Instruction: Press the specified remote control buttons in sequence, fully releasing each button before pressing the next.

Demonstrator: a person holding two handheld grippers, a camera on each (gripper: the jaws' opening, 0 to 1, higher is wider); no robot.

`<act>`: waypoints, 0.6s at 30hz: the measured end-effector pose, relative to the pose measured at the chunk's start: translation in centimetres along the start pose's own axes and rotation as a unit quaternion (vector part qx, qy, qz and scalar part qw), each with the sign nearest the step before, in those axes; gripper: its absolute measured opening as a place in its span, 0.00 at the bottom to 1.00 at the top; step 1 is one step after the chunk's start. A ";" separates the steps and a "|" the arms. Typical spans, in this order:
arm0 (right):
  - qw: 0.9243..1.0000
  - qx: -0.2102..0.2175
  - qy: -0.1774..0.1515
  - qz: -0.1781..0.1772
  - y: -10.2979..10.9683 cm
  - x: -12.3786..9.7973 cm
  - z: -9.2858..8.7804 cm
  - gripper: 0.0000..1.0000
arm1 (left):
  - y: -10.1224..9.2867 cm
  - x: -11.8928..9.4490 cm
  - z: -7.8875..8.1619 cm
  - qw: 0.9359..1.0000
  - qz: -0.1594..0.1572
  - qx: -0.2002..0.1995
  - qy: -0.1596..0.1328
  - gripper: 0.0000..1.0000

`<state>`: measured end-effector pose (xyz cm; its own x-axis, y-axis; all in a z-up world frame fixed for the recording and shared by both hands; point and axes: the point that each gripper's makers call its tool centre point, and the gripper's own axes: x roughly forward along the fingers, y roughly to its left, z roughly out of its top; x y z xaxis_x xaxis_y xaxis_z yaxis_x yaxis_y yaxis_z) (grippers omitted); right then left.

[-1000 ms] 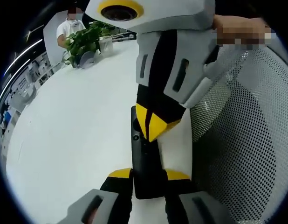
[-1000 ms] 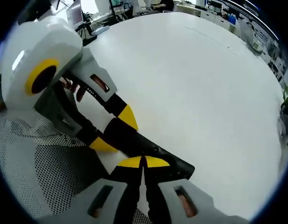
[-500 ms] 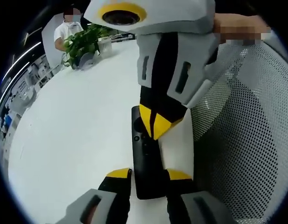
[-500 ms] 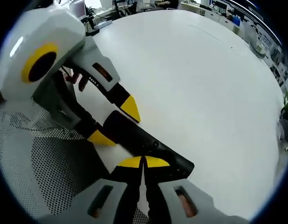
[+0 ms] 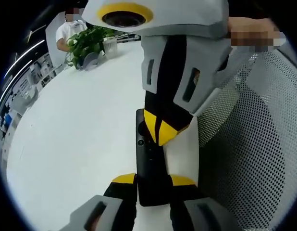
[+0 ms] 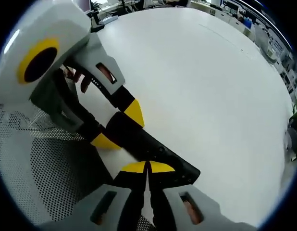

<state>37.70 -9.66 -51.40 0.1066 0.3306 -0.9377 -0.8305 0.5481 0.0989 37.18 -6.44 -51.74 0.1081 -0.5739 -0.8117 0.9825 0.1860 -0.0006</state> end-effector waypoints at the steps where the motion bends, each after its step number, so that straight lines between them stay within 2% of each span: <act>1: 1.000 0.001 -0.001 0.001 0.0 0.0 0.0 0.00 | 0.0 0.0 0.0 1.000 0.000 0.001 0.000 0.25; 4: 1.000 0.025 -0.006 0.007 -0.1 -0.1 0.0 0.00 | 0.0 0.0 0.0 1.000 -0.001 0.005 -0.002 0.25; 8: 0.999 0.035 -0.007 0.008 0.1 -0.1 0.0 0.00 | 0.0 0.0 0.0 1.000 -0.001 0.008 -0.001 0.25; 12: 0.998 0.053 -0.033 0.017 0.2 -0.4 1.0 0.00 | -0.3 0.1 0.1 1.000 -0.010 0.012 -0.003 0.25; 18: 0.998 0.046 -0.039 0.017 0.2 -0.5 1.1 0.00 | -0.5 0.1 0.1 1.000 -0.017 0.017 -0.004 0.25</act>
<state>38.08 -8.87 -50.51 0.1246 0.4077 -0.9046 -0.7812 0.6023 0.1639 36.70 -6.70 -51.79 0.0765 -0.5852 -0.8072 0.9901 0.1401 -0.0077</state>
